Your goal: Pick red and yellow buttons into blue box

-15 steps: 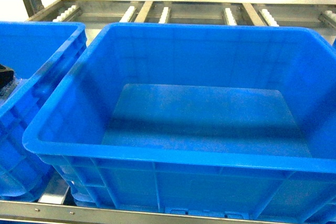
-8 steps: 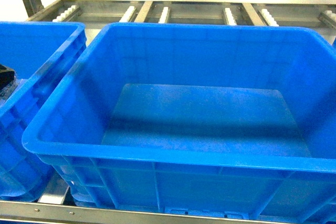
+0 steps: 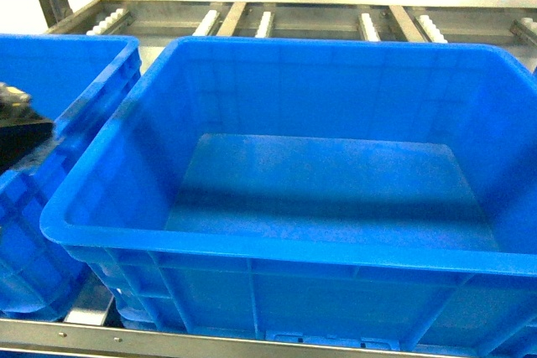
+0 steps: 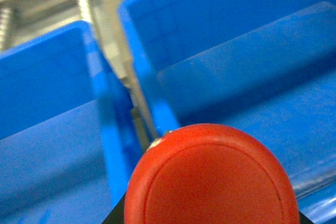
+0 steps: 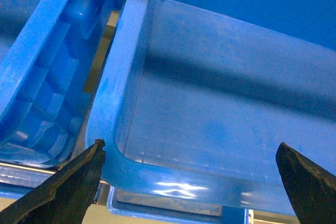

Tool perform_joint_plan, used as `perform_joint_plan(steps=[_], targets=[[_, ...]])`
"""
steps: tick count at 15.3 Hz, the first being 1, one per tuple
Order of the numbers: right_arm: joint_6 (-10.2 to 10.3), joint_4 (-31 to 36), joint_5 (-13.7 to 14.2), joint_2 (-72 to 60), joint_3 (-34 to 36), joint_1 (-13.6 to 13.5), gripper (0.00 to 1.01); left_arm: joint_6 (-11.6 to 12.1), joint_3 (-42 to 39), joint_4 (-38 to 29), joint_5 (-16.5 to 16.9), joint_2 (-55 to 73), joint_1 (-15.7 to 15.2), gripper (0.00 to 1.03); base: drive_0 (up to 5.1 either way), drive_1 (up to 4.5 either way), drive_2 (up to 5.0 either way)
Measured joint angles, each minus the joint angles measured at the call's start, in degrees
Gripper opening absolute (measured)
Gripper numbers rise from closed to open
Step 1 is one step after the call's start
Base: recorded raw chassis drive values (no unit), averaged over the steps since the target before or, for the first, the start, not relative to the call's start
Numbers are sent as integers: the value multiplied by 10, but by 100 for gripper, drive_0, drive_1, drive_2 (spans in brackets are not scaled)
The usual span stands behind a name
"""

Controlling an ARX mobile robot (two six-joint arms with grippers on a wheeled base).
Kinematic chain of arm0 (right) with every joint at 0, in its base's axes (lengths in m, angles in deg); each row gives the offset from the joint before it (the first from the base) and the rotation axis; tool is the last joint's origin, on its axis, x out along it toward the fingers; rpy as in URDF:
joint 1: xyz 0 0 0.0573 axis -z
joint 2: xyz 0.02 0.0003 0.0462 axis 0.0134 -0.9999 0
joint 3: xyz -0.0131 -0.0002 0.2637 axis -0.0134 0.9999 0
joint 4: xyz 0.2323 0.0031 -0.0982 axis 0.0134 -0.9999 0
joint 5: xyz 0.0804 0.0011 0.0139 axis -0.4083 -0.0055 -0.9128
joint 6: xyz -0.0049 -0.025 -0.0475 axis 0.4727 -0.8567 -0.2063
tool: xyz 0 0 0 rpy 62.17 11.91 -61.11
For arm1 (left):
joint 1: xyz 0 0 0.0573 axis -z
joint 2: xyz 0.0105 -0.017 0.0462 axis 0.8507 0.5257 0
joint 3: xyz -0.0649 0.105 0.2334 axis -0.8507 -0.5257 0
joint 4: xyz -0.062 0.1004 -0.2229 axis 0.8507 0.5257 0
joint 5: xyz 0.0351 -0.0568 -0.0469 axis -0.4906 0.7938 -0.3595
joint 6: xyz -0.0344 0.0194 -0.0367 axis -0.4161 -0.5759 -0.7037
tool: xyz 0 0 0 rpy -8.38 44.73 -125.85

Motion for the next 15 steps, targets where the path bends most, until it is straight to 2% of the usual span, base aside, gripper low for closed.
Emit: perform_joint_plan(steps=[1,3,5,8,11,15], targets=[[-1,0,0,0,0,0,98,-3,46,21,26,41,13,24,0,0,0],[-1,0,0,0,0,0,98,0,133,41,48,115,44,24,0,0,0],[-1,0,0,0,0,0,98,0,201,71,59,183,64,24,0,0,0],[-1,0,0,0,0,0,98,-3,275,94,62,266,77,24,0,0,0],[-1,0,0,0,0,0,98,-29,343,121,60,349,79,24,0,0,0],[-1,0,0,0,0,0,98,-79,420,137,47,483,67,24,0,0,0]])
